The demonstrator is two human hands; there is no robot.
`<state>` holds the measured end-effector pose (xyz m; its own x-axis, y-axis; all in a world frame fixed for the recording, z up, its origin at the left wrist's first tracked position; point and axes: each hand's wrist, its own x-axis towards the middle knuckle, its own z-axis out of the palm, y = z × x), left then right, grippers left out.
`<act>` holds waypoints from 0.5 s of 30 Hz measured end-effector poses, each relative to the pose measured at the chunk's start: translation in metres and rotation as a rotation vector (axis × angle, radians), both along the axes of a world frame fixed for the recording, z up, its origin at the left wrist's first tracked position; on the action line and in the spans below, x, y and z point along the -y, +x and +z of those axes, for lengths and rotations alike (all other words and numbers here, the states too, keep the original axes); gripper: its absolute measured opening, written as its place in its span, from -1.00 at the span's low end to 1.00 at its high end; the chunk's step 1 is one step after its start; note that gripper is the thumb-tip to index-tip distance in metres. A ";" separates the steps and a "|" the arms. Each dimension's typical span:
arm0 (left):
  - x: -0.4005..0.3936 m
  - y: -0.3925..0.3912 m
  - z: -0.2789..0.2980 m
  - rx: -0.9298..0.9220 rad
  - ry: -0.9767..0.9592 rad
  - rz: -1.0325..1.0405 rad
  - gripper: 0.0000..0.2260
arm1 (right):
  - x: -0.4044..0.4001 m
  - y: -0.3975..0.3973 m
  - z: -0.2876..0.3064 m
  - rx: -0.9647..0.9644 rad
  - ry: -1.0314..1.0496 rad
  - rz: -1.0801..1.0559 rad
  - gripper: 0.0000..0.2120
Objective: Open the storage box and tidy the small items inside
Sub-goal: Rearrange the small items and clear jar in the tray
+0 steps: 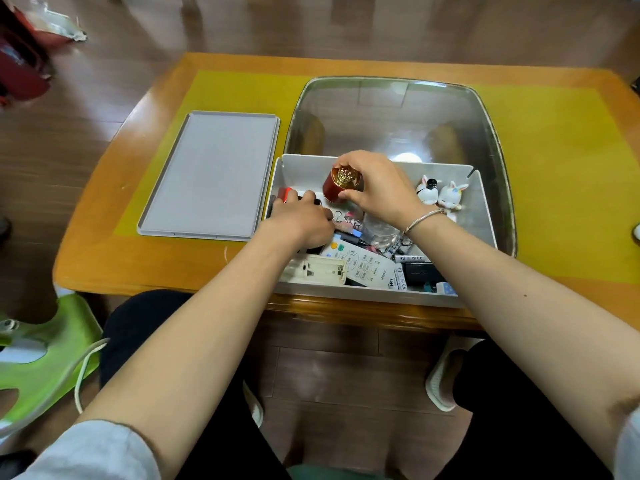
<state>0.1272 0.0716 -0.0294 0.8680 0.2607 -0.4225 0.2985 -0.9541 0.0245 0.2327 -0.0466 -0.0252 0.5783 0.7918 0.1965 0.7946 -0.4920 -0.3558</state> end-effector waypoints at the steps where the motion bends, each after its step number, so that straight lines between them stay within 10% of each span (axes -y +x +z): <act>1: 0.001 -0.002 0.001 -0.009 0.003 0.003 -0.60 | -0.002 0.000 0.000 0.014 -0.022 0.021 -0.56; 15: 0.019 -0.003 0.002 -0.042 0.094 0.135 -0.57 | -0.006 0.001 -0.009 0.104 -0.216 0.079 -0.42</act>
